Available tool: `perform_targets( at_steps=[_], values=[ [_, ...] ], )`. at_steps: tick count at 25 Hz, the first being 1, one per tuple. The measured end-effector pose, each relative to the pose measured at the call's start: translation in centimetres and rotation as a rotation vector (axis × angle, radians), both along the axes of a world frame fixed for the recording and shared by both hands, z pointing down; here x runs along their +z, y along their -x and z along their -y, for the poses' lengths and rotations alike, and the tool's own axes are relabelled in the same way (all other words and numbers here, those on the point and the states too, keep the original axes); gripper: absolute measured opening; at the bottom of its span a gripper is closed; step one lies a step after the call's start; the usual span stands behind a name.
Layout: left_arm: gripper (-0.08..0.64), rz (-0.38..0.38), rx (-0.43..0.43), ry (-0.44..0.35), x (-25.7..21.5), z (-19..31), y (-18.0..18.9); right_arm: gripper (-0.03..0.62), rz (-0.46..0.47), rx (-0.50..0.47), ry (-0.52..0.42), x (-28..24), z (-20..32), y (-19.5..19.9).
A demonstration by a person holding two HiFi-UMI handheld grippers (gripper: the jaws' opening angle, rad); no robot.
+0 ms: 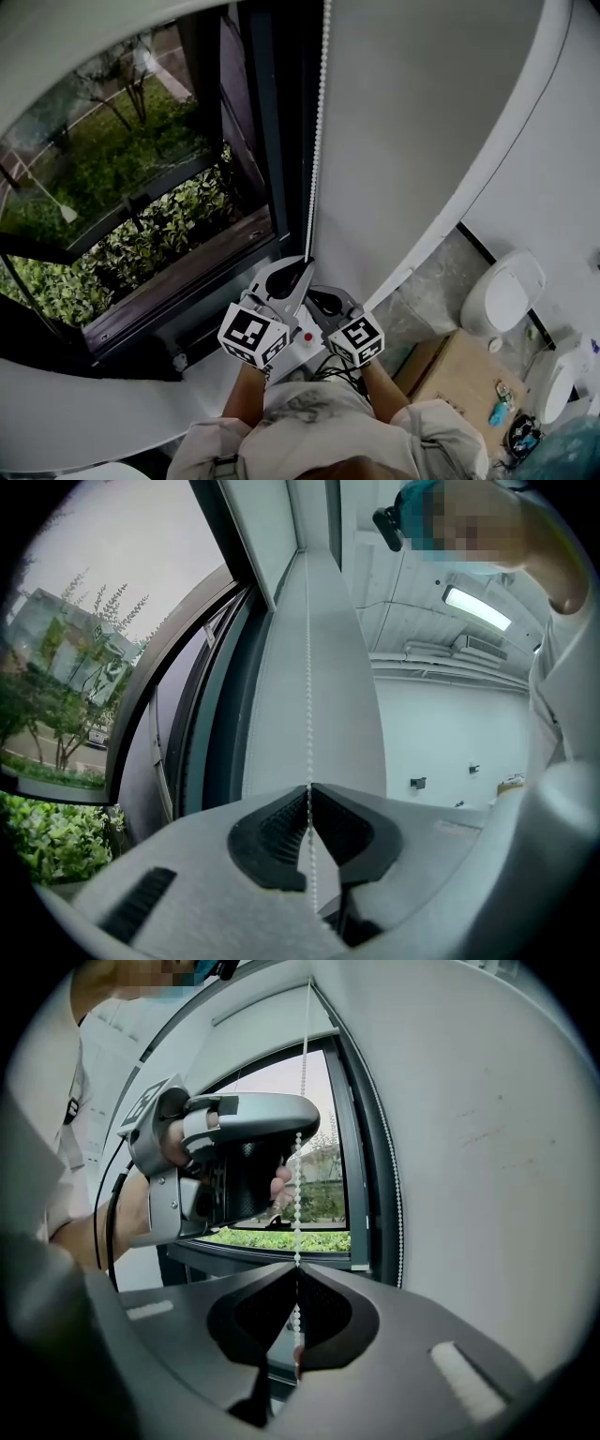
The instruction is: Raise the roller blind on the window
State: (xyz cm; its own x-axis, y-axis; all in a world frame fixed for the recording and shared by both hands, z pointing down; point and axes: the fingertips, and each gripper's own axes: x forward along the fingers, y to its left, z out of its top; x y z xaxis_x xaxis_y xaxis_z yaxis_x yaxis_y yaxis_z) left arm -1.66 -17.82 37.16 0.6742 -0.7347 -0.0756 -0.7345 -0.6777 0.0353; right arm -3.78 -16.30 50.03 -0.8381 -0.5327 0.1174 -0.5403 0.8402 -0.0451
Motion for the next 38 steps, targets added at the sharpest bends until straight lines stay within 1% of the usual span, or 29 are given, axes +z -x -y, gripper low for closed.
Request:
perform_targets(
  at_steps=[7, 18, 25, 38],
  values=[
    [0.021, -0.002, 0.010, 0.016, 1.1, -0.1, -0.2, 0.011, -0.020, 0.001, 0.019, 1.1, -0.1, -0.3],
    [0.023, -0.003, 0.013, 0.066, 3.8, 0.0, 0.1, 0.012, -0.061, 0.008, 0.060, 3.7, -0.2, -0.4],
    [0.023, -0.016, 0.006, 0.065, 4.6, -0.3, 0.2, 0.012, -0.054, 0.019, 0.065, 4.5, -0.4, -0.3],
    [0.023, -0.022, 0.007, 0.095, 6.1, -0.8, 0.0, 0.012, -0.075, 0.038, 0.095, 6.0, -1.3, -0.6]
  ],
)
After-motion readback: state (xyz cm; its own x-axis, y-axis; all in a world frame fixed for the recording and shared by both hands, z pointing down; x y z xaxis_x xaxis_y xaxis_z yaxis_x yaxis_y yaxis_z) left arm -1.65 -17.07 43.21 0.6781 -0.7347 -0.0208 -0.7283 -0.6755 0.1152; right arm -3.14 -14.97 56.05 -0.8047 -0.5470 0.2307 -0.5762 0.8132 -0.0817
